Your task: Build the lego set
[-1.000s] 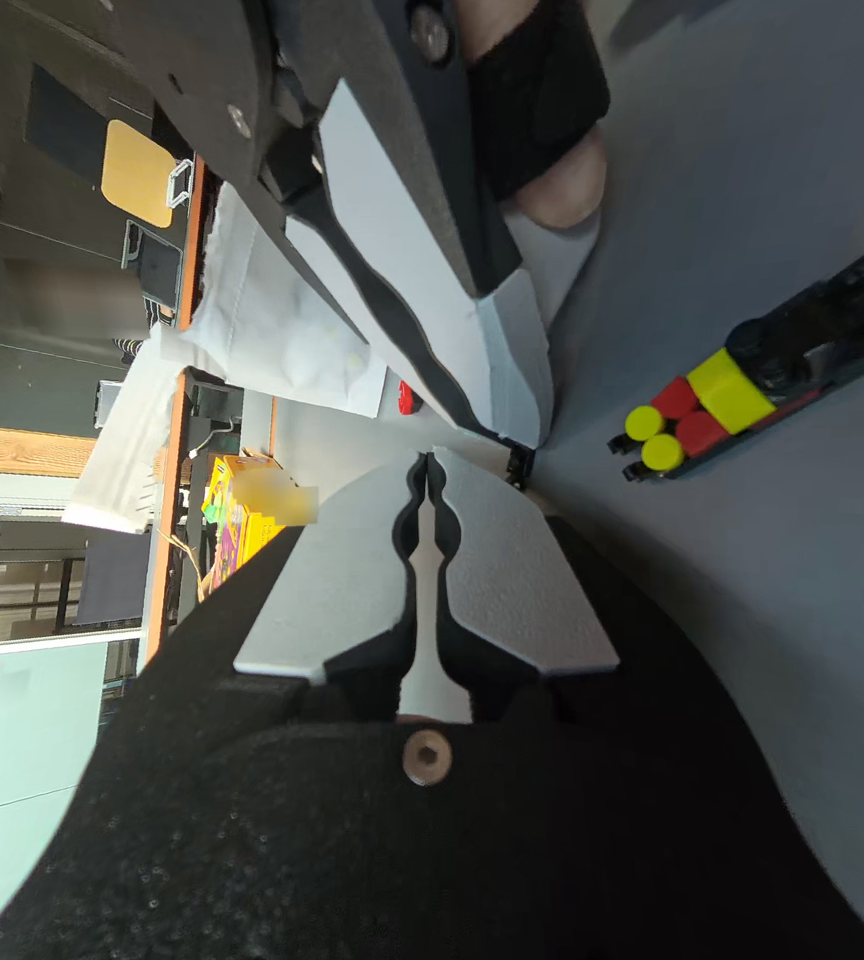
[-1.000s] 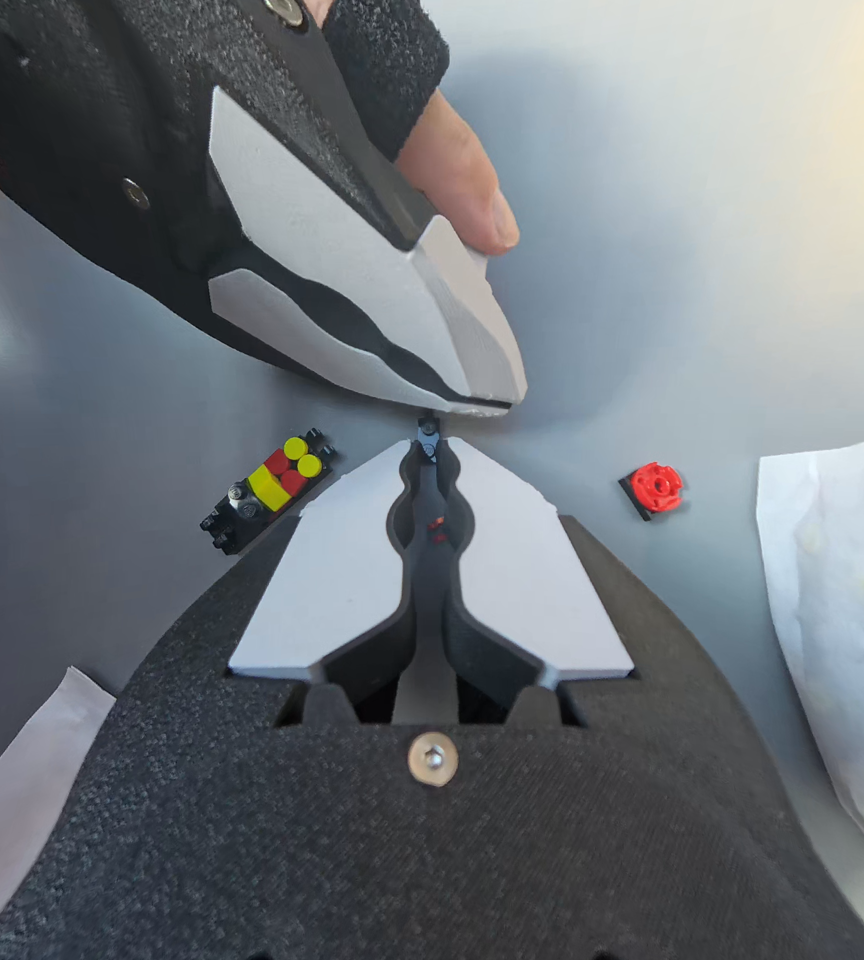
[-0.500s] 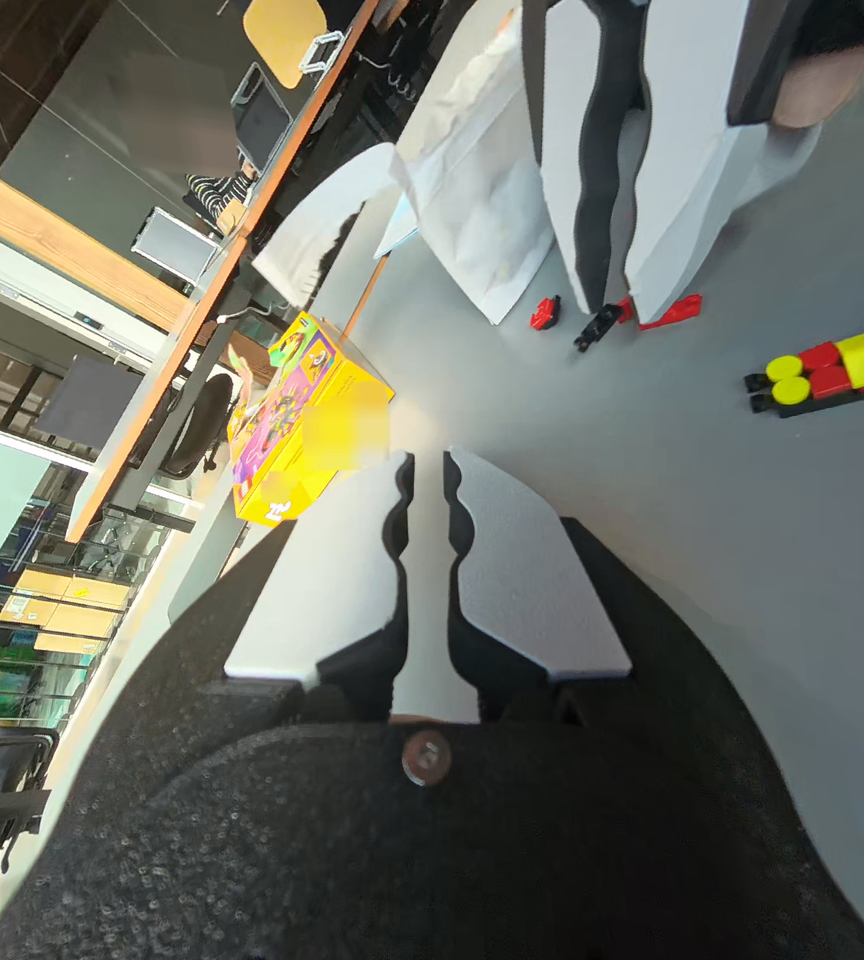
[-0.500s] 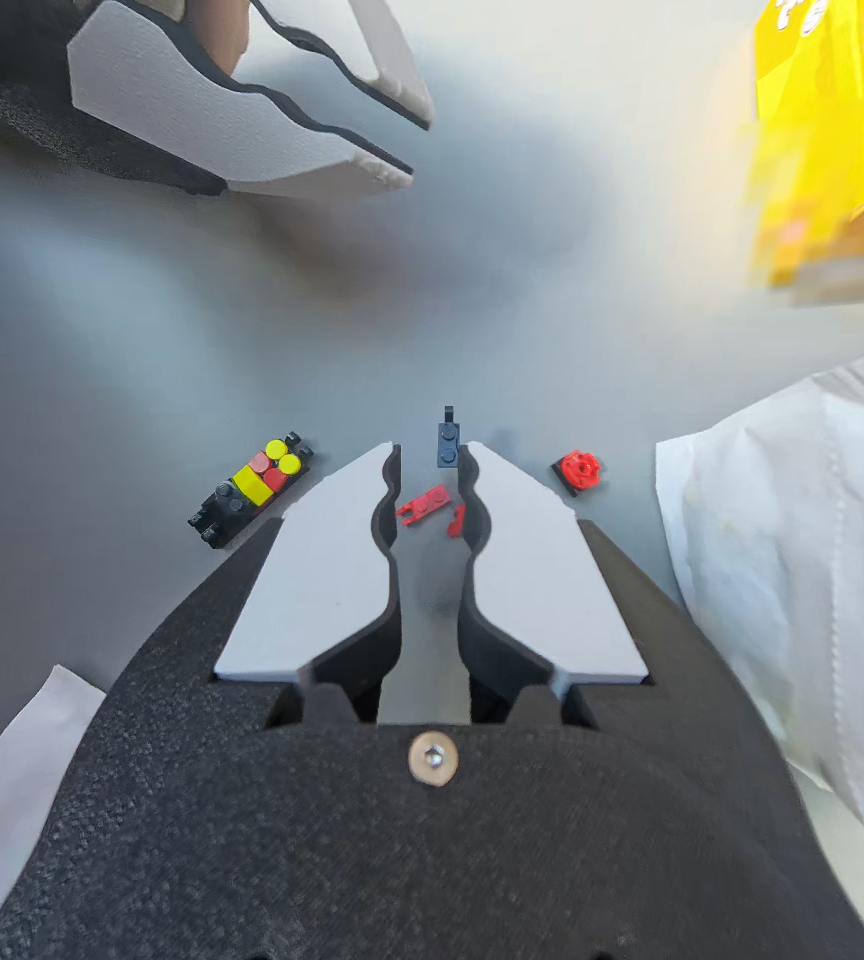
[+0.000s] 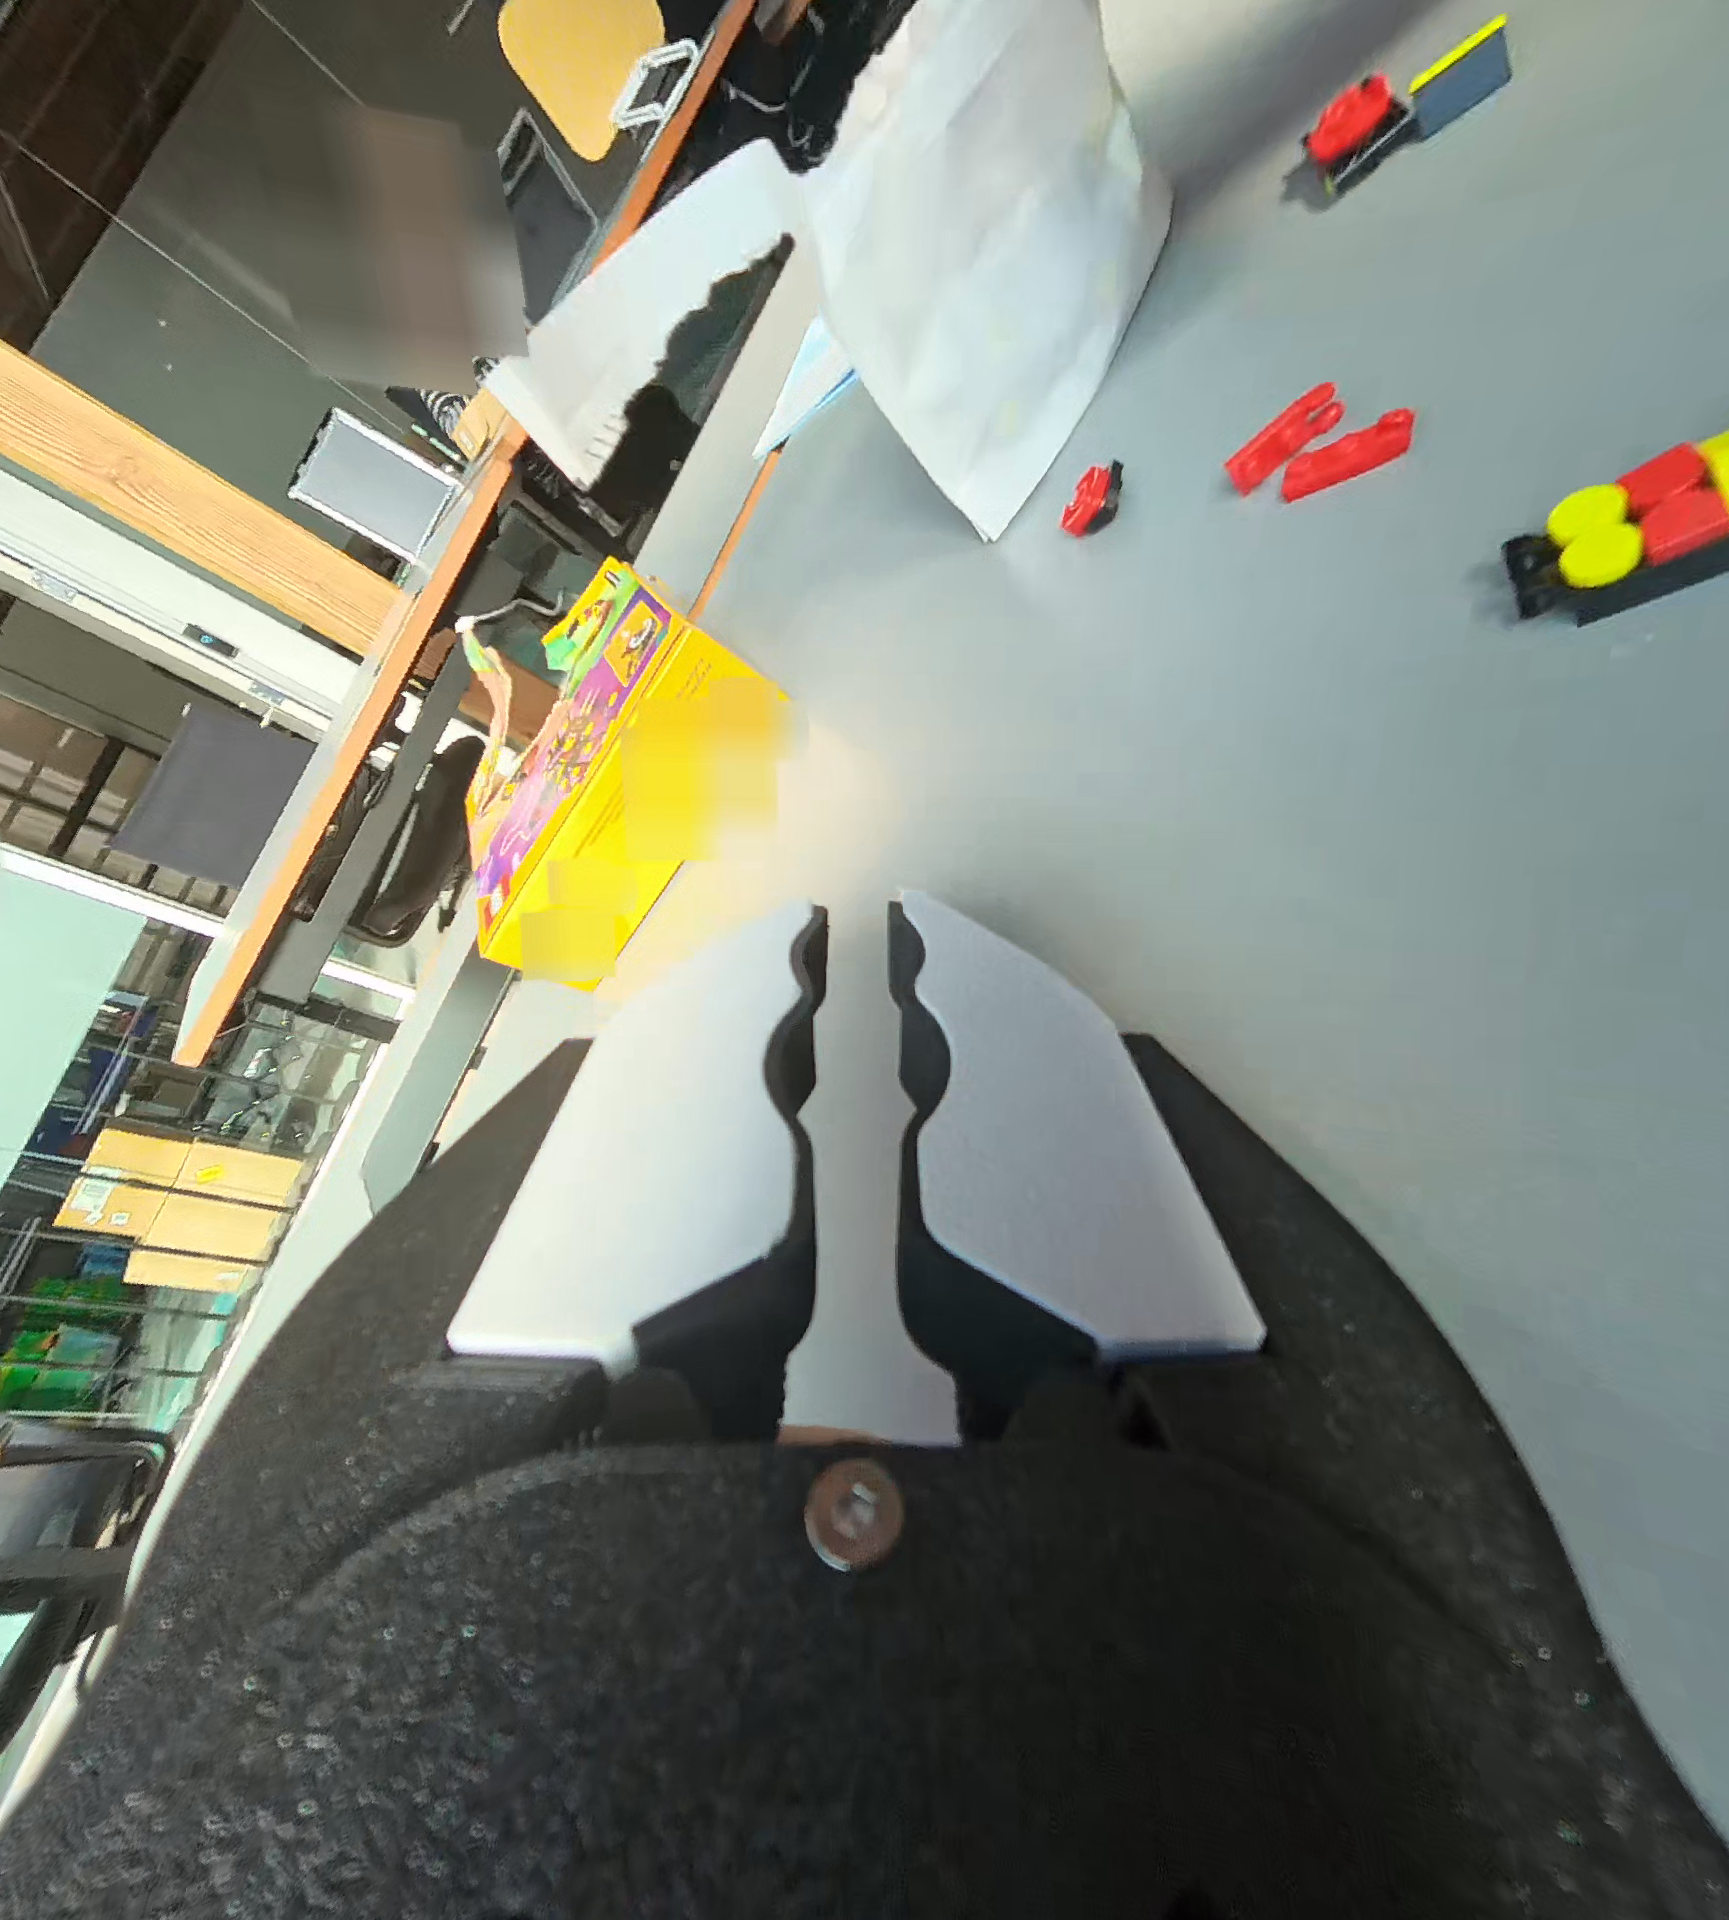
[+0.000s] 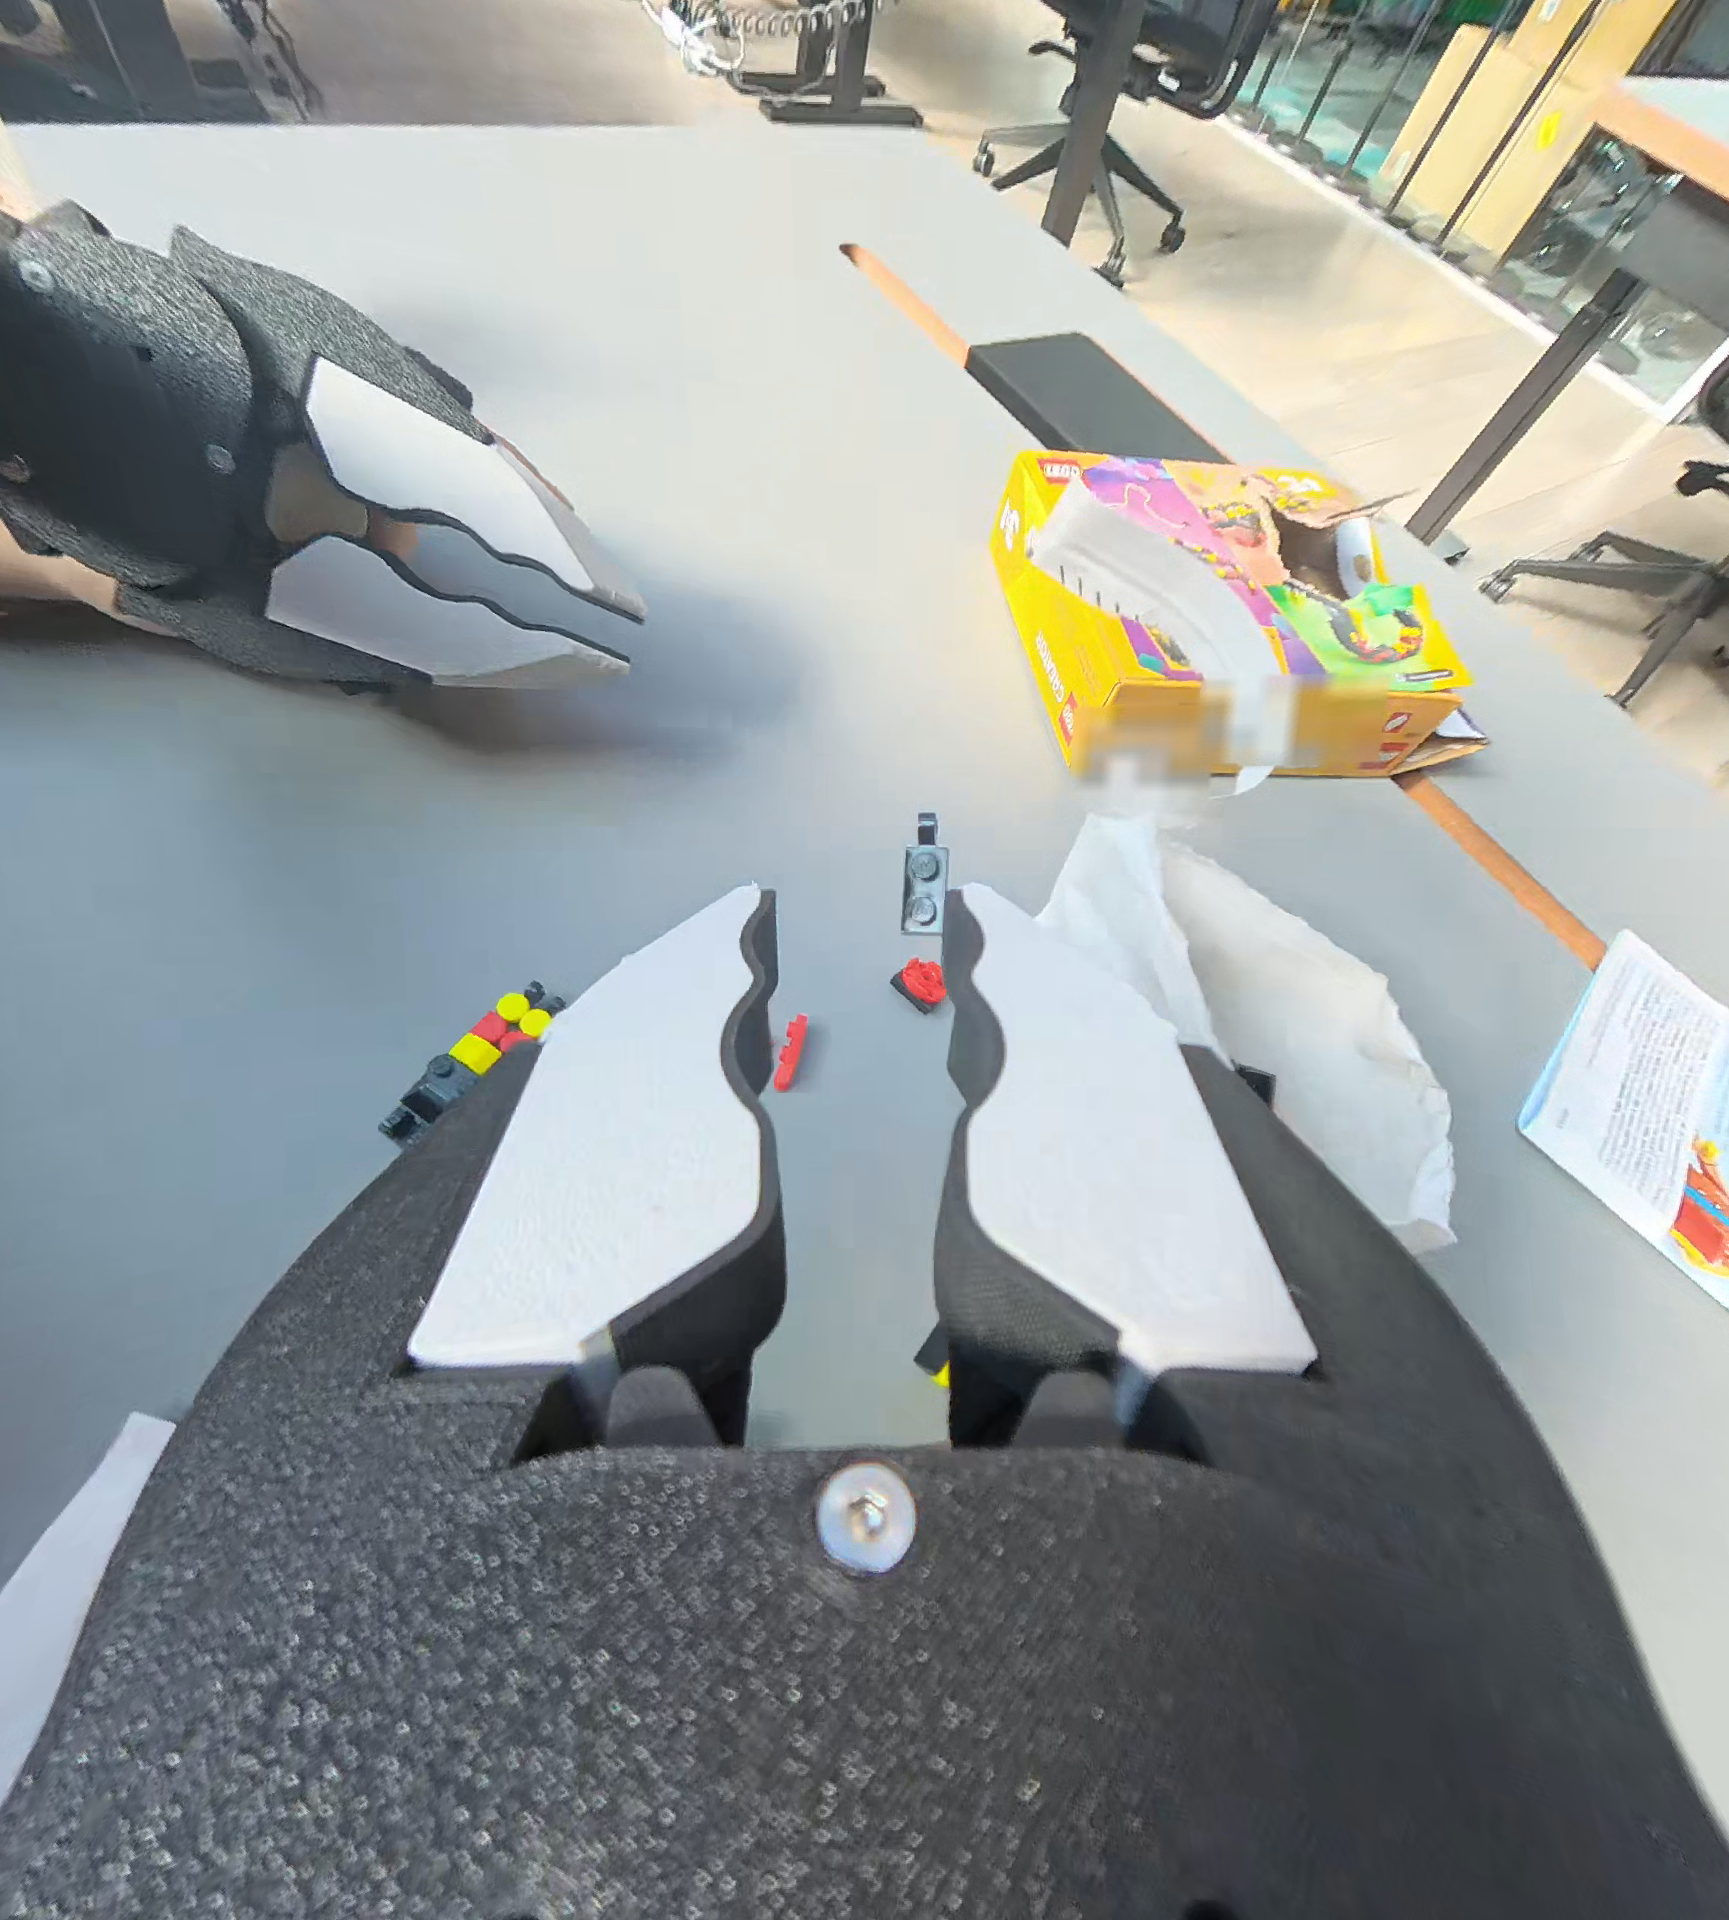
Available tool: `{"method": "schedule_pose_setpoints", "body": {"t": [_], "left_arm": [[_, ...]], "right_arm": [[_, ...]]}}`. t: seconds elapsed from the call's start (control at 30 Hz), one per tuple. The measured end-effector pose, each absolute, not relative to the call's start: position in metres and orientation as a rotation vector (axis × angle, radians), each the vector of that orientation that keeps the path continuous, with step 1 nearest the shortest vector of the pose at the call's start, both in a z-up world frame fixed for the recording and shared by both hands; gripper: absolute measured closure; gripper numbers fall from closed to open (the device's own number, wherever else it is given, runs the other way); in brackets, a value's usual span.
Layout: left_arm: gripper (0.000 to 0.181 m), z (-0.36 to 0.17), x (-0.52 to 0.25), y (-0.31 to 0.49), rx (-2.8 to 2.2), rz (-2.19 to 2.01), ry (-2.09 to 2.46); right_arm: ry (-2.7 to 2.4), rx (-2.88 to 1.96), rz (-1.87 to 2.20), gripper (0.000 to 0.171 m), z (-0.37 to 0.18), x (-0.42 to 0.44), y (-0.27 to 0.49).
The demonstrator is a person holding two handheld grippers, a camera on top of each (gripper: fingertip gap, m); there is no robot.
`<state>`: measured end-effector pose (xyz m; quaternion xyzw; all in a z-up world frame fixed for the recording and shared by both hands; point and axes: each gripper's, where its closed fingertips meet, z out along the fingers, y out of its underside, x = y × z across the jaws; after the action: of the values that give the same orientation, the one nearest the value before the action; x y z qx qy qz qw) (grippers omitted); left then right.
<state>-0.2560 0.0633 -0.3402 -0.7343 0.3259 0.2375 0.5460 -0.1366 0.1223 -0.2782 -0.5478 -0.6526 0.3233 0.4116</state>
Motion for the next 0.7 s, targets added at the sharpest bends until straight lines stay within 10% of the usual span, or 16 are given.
{"method": "schedule_pose_setpoints", "body": {"t": [0.7], "left_arm": [[0.172,-0.287,-0.040,-0.245,-1.664,0.314,0.469]], "right_arm": [[-1.452,-1.026,1.081,0.142,-0.202,-0.041,-0.188]]}}
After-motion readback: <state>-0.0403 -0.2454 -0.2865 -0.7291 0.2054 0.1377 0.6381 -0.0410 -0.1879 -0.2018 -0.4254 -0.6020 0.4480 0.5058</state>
